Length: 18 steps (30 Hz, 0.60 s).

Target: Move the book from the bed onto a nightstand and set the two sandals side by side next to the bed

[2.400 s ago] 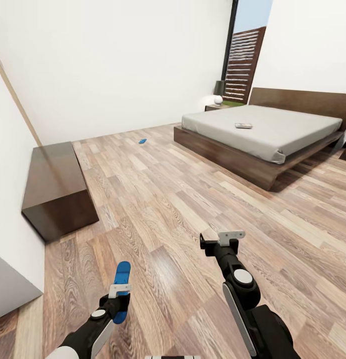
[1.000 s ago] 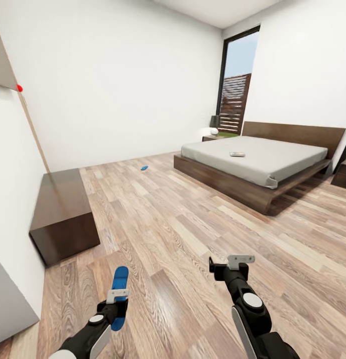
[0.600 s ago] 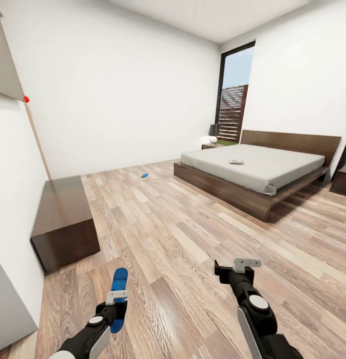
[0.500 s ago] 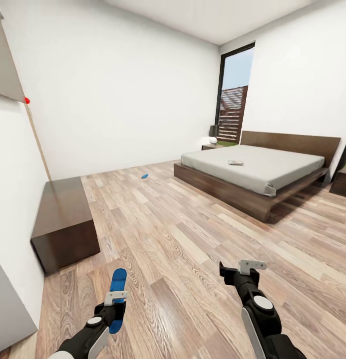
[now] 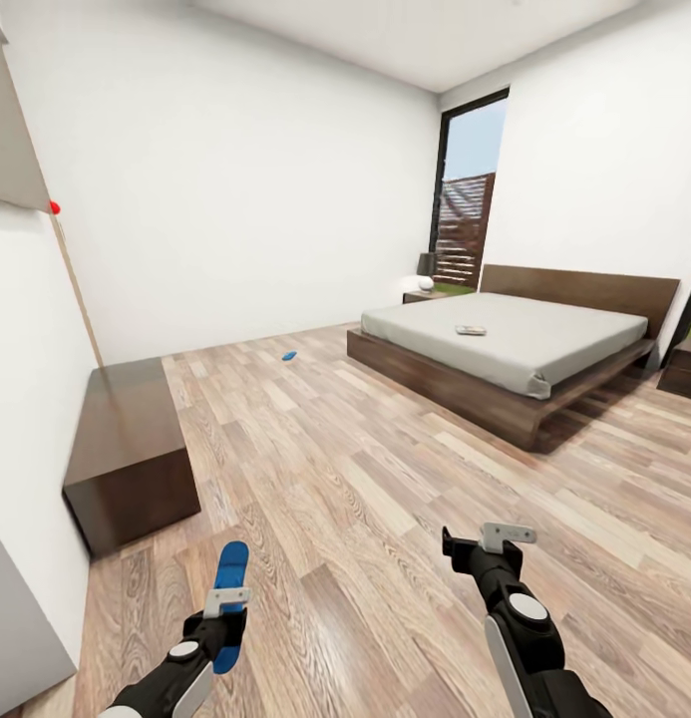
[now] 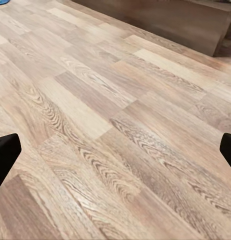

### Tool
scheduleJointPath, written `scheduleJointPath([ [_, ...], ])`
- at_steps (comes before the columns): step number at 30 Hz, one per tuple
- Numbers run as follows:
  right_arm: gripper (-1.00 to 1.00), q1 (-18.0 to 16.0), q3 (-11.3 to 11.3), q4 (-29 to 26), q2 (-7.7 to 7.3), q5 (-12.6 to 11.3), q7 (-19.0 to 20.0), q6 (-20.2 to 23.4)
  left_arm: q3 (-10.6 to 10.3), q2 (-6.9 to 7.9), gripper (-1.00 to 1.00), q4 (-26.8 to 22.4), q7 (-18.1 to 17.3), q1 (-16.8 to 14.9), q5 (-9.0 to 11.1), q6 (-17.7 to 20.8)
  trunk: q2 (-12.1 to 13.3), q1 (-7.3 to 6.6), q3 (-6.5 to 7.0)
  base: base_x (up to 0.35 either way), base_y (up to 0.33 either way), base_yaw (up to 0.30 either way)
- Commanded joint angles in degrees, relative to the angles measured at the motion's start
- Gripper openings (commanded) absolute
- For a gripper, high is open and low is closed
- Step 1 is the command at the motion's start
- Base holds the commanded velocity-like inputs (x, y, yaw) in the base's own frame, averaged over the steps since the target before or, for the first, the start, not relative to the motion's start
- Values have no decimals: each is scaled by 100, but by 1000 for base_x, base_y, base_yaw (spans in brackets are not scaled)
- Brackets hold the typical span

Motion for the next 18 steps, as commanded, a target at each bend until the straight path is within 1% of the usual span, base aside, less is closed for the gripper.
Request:
scheduleJointPath([
  [1, 100, -3, 15, -1, 0, -24, -45, 26, -48, 4, -100, 9, 28, -3, 58, -23, 39, -24, 13, 0, 0, 0],
  [13, 100, -3, 42, 31, 9, -40, -60, 59, -47, 11, -100, 34, 28, -4, 60, -46, 520, -287, 228, 0, 0, 0],
  [18, 100, -3, 43, 173, 9, -52, -38, 47, -47, 13, -100, 35, 28, 4, 60, -47, 721, -397, 318, 0, 0, 0],
])
